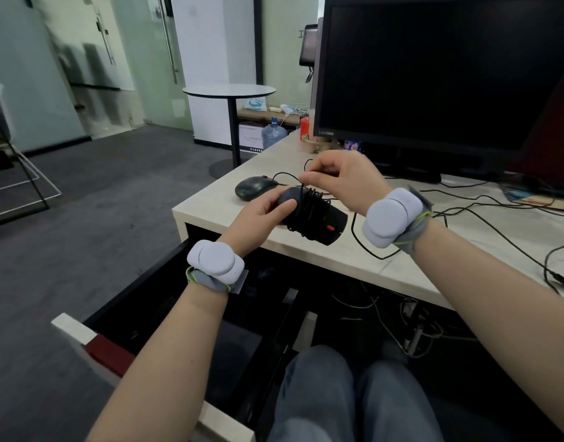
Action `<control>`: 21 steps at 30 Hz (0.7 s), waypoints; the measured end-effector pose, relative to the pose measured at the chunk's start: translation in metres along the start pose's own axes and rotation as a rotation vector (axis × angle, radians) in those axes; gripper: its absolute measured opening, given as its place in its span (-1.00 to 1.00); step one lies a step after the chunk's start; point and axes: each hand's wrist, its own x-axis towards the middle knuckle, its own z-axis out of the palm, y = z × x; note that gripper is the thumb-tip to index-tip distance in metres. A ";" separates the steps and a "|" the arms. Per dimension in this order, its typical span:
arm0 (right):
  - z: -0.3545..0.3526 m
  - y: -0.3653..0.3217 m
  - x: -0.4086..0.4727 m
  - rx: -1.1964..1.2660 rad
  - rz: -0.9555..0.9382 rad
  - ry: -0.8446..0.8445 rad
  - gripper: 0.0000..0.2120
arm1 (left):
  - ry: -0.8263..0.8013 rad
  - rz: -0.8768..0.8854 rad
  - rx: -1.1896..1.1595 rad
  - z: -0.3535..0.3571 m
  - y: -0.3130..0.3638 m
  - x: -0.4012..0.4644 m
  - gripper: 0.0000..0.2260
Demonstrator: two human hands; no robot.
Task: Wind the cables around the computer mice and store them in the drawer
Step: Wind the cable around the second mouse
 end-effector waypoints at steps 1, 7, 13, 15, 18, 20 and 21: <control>-0.001 -0.001 -0.001 0.026 -0.022 -0.015 -0.85 | 0.024 -0.031 -0.039 0.001 0.000 0.001 -0.77; 0.001 0.004 0.000 0.128 -0.053 0.037 -0.85 | -0.074 -0.100 -0.282 0.001 0.003 -0.004 -0.81; -0.006 0.013 0.006 0.130 0.111 -0.180 -0.87 | -0.291 -0.141 -0.545 0.001 0.006 -0.009 -0.68; -0.005 0.013 0.005 0.182 0.122 -0.208 -0.87 | -0.311 -0.149 -0.648 0.003 0.008 -0.009 -0.53; 0.004 0.017 0.000 0.322 0.165 -0.109 -0.72 | -0.310 -0.085 -0.763 0.007 0.012 -0.006 -0.65; 0.015 0.019 -0.009 0.421 0.249 -0.061 -0.64 | -0.188 -0.075 -0.840 0.007 0.016 -0.002 -0.74; 0.023 0.020 -0.013 0.366 0.231 -0.090 -0.65 | -0.093 -0.075 -0.874 0.004 0.015 0.000 -0.76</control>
